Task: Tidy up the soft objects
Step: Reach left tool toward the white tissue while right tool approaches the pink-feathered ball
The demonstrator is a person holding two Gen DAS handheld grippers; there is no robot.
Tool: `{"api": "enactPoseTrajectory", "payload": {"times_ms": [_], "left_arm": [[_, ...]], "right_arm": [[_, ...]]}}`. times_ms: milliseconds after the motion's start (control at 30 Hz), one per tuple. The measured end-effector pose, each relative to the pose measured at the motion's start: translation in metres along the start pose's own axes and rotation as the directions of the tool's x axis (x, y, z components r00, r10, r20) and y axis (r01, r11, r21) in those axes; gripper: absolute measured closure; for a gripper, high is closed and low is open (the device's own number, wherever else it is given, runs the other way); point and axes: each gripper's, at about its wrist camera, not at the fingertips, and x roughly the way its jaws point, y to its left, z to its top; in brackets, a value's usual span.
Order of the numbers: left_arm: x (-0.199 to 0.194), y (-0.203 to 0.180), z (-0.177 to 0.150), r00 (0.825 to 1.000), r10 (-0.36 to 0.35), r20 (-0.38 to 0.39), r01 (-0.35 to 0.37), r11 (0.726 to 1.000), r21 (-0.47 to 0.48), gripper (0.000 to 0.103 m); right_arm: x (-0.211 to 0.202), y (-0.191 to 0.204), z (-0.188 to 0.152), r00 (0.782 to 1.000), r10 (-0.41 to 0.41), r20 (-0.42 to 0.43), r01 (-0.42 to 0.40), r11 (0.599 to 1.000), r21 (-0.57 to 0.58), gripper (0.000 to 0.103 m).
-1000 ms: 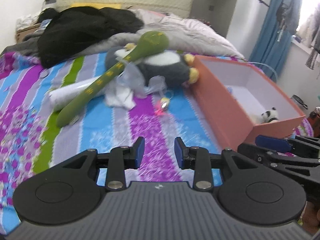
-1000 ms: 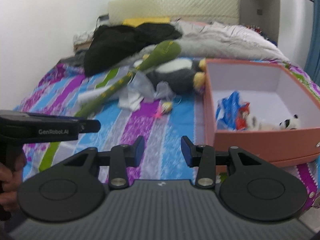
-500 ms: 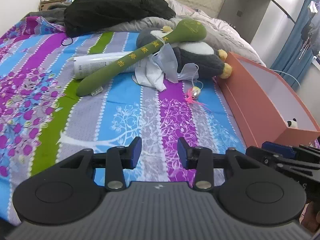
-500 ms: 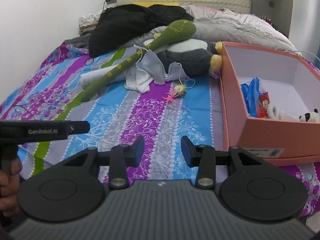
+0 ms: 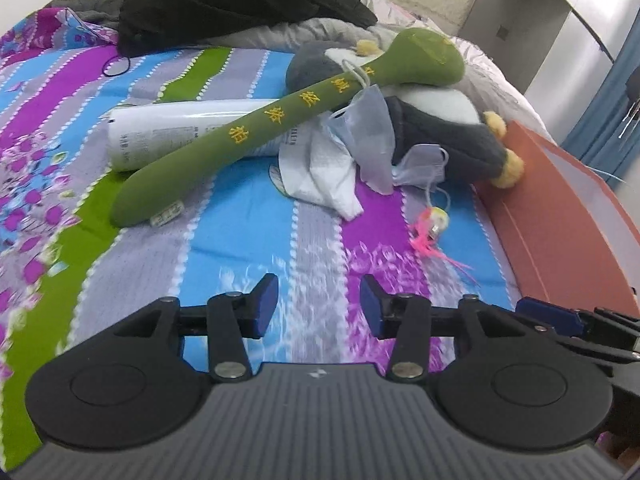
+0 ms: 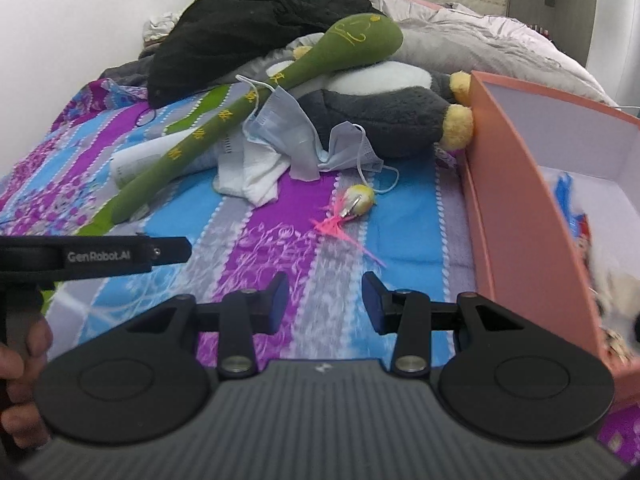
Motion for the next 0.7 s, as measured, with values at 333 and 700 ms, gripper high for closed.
{"api": "enactPoseTrajectory", "payload": {"times_ms": [333, 700], "left_arm": [[0.065, 0.005, 0.036, 1.0, 0.01, 0.013, -0.01, 1.0, -0.014, 0.038], [0.103, 0.004, 0.058, 0.999, -0.027, 0.044, 0.028, 0.999, -0.022, 0.038]], "right_arm": [[0.067, -0.007, 0.021, 0.999, -0.041, 0.001, 0.041, 0.999, -0.005, 0.06], [0.112, -0.02, 0.036, 1.0, -0.004, 0.006, 0.004, 0.998, 0.069, 0.06]]}}
